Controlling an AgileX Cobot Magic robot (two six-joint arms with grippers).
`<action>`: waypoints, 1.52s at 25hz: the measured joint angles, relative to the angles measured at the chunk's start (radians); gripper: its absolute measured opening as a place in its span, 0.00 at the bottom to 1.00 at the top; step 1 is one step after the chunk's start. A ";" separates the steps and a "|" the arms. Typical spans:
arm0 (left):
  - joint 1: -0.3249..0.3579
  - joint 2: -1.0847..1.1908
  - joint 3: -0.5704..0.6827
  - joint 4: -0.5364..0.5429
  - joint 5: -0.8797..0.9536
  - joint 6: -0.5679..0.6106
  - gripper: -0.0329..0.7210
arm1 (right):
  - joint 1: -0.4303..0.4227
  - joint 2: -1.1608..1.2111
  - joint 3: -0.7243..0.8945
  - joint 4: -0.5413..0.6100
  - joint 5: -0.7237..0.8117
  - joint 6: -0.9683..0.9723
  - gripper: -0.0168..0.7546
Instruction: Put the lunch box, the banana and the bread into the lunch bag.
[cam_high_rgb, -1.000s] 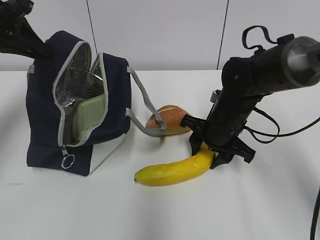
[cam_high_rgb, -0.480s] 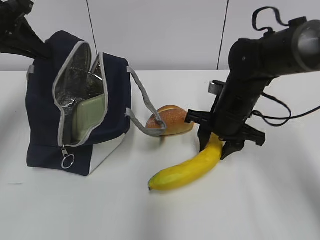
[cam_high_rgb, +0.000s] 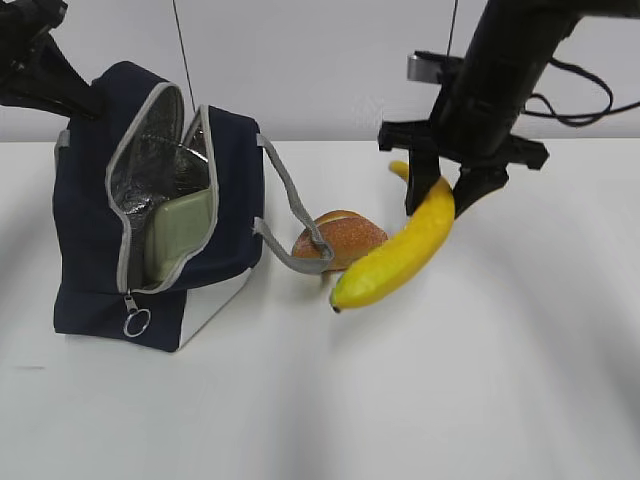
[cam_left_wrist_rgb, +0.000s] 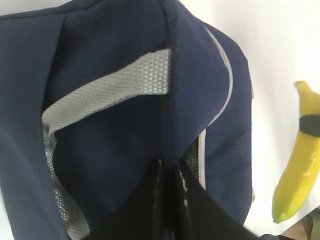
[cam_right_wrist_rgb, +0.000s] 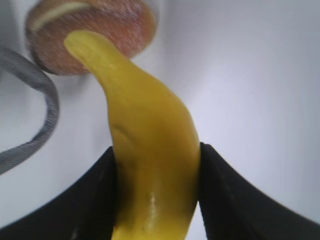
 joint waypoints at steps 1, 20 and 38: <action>0.000 0.000 0.000 0.000 0.001 0.000 0.03 | 0.000 0.000 -0.034 0.000 0.011 -0.015 0.49; 0.000 0.000 0.000 -0.034 0.016 0.000 0.03 | 0.164 0.058 -0.373 0.199 -0.044 -0.308 0.49; 0.000 0.000 0.000 -0.039 0.020 0.000 0.03 | 0.253 0.273 -0.390 0.251 -0.325 -0.367 0.52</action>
